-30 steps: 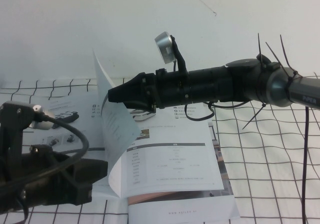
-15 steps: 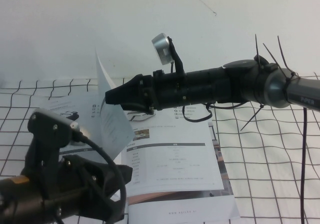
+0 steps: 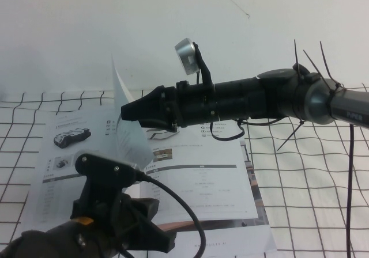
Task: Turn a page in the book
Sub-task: Open the closed book
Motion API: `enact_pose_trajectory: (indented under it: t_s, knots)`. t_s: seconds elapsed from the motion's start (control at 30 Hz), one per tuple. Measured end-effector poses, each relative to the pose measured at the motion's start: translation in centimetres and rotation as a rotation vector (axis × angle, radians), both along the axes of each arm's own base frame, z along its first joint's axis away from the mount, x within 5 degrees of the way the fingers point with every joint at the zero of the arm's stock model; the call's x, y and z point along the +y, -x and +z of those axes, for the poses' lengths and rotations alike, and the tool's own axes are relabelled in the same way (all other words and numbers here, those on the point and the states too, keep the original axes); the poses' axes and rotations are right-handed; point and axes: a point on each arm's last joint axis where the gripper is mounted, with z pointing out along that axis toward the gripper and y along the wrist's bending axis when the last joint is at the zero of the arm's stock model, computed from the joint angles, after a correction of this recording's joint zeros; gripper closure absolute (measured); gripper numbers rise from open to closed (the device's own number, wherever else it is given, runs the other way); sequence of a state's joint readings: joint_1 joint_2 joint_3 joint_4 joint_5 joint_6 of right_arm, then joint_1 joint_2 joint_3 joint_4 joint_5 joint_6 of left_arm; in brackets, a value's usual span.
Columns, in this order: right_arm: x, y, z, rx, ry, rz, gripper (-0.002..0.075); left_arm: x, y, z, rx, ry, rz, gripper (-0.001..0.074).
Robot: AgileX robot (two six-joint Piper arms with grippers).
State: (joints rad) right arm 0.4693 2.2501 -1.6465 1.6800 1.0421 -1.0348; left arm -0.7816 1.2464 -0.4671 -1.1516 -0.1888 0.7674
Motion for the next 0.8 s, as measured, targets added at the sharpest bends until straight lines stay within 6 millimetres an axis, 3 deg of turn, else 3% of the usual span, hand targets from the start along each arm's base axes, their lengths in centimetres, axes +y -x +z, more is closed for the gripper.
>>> enact_pose_trajectory:
  t_s: [0.8]
  knots:
    - [-0.12,0.82,0.52,-0.034,-0.059,0.1,0.0272,0.47,-0.93,-0.43,-0.021,0.003,0.14,0.0737]
